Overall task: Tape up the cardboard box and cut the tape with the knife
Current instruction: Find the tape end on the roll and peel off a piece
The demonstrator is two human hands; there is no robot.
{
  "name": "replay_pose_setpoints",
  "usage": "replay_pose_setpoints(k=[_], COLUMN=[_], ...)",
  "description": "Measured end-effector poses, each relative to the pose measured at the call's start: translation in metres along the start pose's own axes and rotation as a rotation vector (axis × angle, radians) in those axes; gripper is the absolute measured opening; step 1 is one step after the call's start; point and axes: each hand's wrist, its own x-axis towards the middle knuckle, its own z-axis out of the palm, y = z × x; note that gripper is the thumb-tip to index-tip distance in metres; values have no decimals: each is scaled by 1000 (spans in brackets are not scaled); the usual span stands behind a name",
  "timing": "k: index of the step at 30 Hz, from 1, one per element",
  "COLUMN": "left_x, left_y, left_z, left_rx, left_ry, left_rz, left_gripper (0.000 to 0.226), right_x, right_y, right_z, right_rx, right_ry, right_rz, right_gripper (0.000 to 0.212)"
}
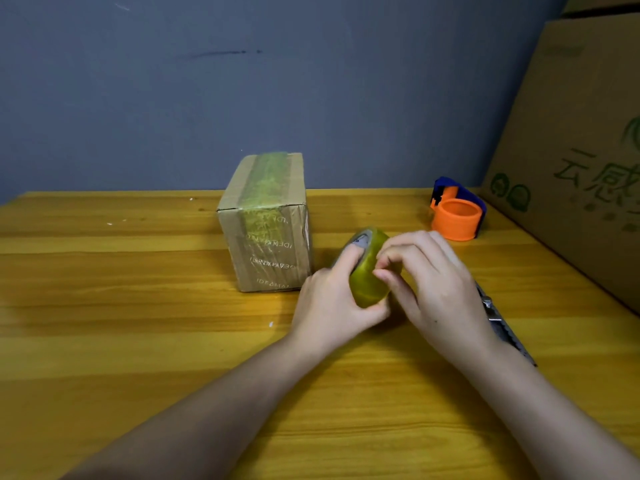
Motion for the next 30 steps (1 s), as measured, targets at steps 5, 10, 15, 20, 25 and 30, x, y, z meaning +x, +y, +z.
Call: replay_pose_setpoints(k=[5, 10, 15, 20, 25, 30], left_x=[-1, 0, 1, 0, 2, 5], left_y=[-1, -2, -2, -1, 0, 4], left_z=[2, 3, 1, 1, 0, -1], left_rx=[-53, -65, -157, -209, -285, -441], left_ry=[-11, 7, -33, -157, -198, -158], left_rz=[-10, -27, -24, -21, -59, -129], left_gripper=[47, 52, 54, 56, 47, 28], right_x=[1, 0, 1, 1, -1, 0], right_y=[-3, -2, 0, 3, 6, 3], right_z=[-2, -3, 1, -2, -1, -4], right_rx=[109, 238, 247, 264, 159, 25], right_ry=[75, 46, 0, 113, 199, 167], right_rz=[90, 159, 150, 214, 113, -48], right_gripper=[12, 34, 29, 16, 19, 34])
